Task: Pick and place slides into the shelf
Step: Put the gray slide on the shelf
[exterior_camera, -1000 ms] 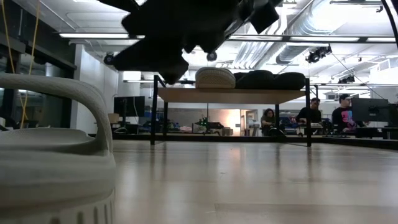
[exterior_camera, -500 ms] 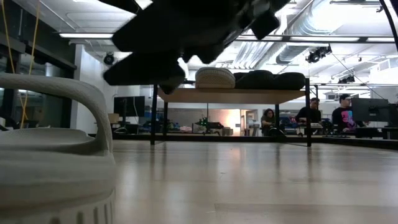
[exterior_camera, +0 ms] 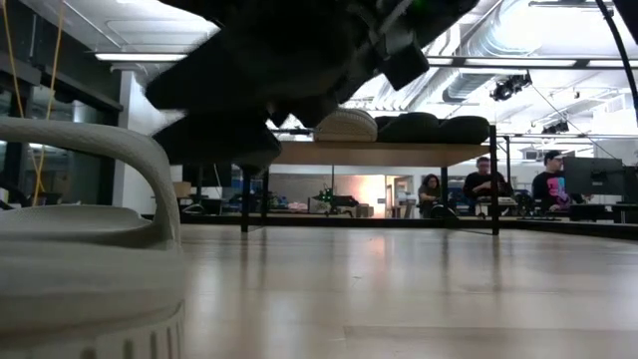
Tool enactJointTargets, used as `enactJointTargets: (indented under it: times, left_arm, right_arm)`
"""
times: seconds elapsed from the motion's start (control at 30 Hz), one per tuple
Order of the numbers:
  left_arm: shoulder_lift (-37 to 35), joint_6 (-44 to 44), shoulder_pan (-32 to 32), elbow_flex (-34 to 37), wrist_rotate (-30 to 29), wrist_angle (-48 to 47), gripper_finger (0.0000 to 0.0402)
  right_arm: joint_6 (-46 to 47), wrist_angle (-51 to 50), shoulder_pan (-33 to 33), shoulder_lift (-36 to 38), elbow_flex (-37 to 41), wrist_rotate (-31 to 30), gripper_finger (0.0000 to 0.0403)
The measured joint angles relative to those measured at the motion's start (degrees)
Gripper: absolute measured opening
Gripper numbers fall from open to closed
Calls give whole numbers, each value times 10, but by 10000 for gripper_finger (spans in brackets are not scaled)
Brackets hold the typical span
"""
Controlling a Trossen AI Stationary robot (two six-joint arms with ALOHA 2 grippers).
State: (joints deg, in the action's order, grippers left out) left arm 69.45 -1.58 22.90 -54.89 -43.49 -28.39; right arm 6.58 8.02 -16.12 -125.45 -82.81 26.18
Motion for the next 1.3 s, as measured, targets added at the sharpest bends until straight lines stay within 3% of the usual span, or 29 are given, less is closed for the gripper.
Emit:
enactJointTargets:
  times: [0.37,0.7,0.83,1.07,1.3]
  left_arm:
    - [0,0,0,0,0,0,156]
    - [0,0,0,0,0,0,156]
    - [0,0,0,0,0,0,156]
    - [0,0,0,0,0,0,156]
    - [0,0,0,0,0,0,156]
  right_arm:
    - [-6,-31,-8,-55,-75,43,197]
    - [-6,-39,-8,-75,-95,60,193]
    - [-6,-39,-8,-75,-95,60,155]
    - [-11,-33,-7,-75,-95,64,23]
    - [-3,-29,-8,-75,-95,57,5]
